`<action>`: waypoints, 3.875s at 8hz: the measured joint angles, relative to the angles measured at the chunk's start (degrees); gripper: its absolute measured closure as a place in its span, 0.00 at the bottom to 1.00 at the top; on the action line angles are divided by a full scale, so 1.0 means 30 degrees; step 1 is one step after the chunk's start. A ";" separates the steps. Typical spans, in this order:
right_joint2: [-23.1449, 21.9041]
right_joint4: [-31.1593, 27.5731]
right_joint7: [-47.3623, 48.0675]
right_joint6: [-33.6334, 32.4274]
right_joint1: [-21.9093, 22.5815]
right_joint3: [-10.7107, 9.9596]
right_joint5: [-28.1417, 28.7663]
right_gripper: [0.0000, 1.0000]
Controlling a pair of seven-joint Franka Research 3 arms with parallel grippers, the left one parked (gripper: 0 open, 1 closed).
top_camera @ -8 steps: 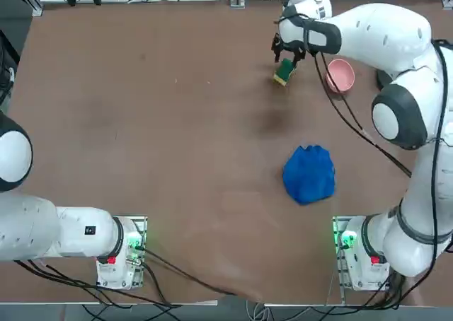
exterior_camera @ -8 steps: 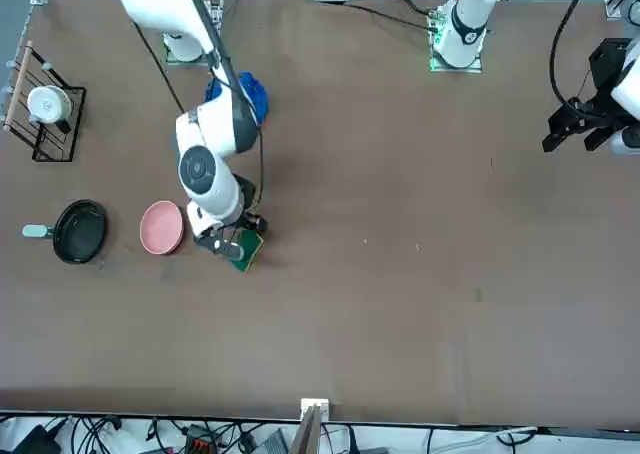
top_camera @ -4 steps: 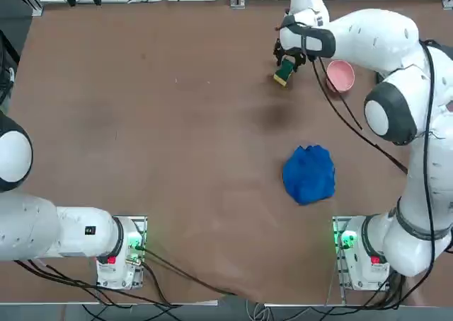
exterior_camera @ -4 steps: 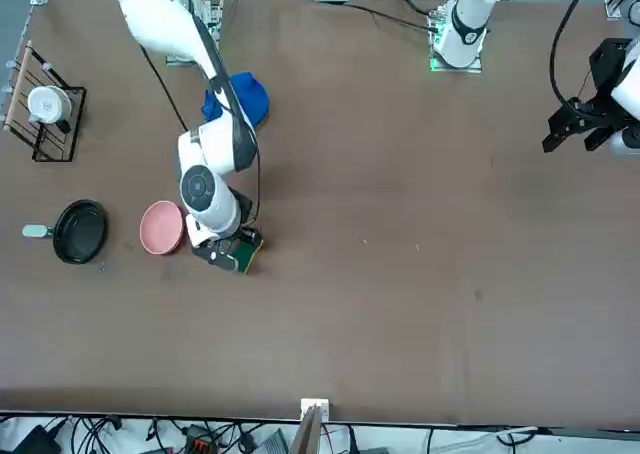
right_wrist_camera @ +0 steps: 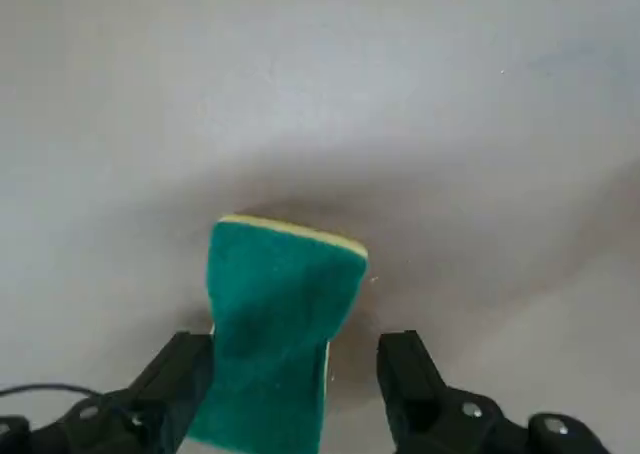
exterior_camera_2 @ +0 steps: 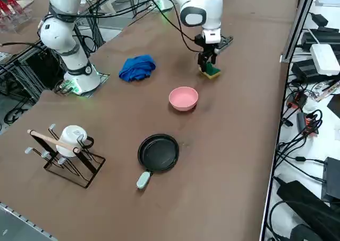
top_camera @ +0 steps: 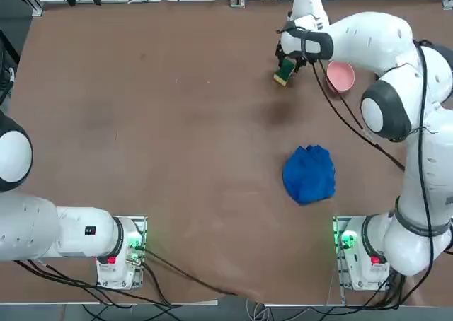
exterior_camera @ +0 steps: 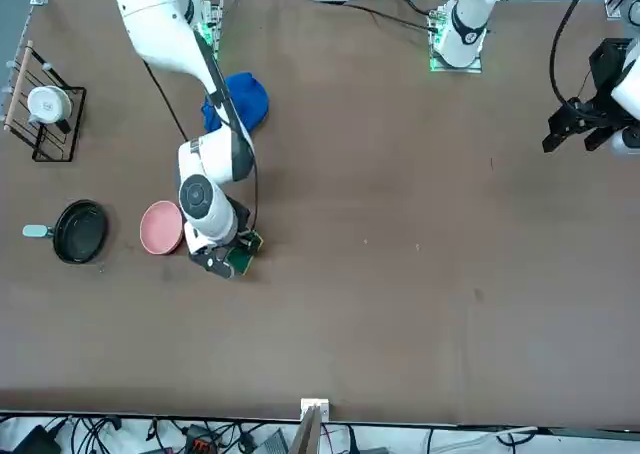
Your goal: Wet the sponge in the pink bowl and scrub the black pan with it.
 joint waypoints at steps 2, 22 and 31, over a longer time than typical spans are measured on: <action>0.0307 -0.0002 0.0166 0.0416 -0.0029 0.0002 0.0005 0.00; -0.2261 -0.0503 -0.9579 -0.6017 -0.0873 -0.3673 -0.0008 0.93; -0.1379 -0.0780 -1.1892 -0.6534 -0.3394 -0.3704 -0.0003 0.93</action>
